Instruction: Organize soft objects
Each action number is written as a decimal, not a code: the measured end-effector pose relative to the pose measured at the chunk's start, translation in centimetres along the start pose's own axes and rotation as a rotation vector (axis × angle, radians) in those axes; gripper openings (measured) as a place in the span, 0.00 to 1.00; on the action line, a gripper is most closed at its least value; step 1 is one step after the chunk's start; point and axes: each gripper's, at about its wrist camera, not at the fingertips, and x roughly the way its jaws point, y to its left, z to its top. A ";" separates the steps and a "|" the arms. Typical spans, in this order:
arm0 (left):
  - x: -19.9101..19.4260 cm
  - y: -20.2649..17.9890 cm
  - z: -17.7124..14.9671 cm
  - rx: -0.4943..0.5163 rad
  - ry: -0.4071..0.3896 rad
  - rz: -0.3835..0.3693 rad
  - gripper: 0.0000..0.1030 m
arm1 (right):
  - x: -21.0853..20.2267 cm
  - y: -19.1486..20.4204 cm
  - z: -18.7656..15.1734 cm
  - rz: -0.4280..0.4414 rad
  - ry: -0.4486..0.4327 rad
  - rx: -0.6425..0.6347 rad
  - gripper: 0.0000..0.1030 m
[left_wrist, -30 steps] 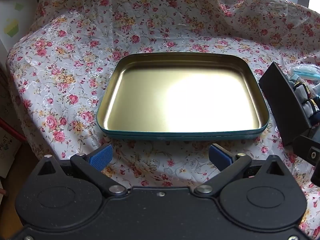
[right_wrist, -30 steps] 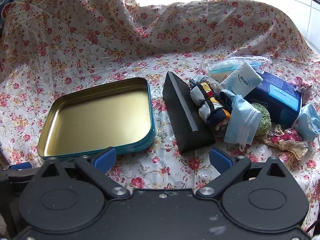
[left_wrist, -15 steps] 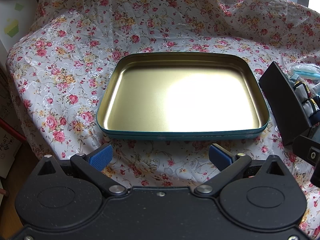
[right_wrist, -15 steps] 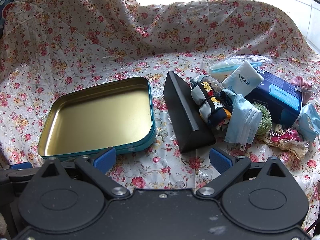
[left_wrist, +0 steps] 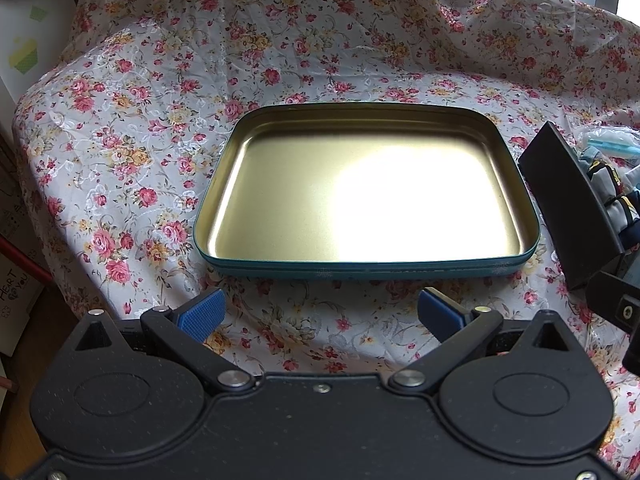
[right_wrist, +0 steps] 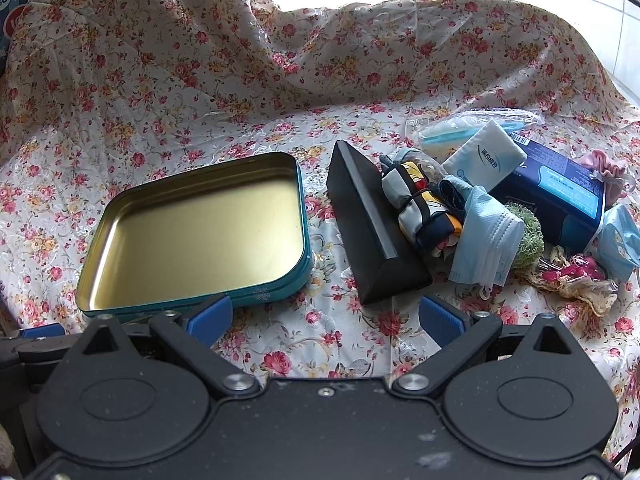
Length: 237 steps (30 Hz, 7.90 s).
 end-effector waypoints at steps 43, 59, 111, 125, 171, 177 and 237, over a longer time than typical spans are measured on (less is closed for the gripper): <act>0.7 0.4 -0.4 -0.016 0.011 0.000 0.97 | 0.1 0.3 -0.1 0.002 0.004 0.002 0.98; 0.3 -0.5 -0.5 0.004 -0.001 -0.043 0.96 | -0.2 0.0 0.0 -0.002 0.002 0.017 0.98; -1.3 -19.0 0.0 0.385 -0.098 -0.360 0.90 | 3.9 -21.7 -0.8 -0.218 0.027 0.371 0.72; -2.1 -19.5 1.3 0.388 -0.131 -0.405 0.90 | 5.5 -21.4 0.2 -0.207 0.062 0.328 0.43; 0.4 -26.8 8.0 0.555 -0.182 -0.505 0.51 | 5.2 -20.8 -1.1 -0.215 0.044 0.309 0.39; -1.7 -23.9 8.7 0.485 -0.200 -0.508 0.51 | 2.4 -21.0 -0.9 -0.187 -0.013 0.336 0.36; 3.2 -12.7 -6.0 0.237 0.210 -0.442 0.82 | 3.7 -18.6 -1.8 -0.261 0.072 0.323 0.43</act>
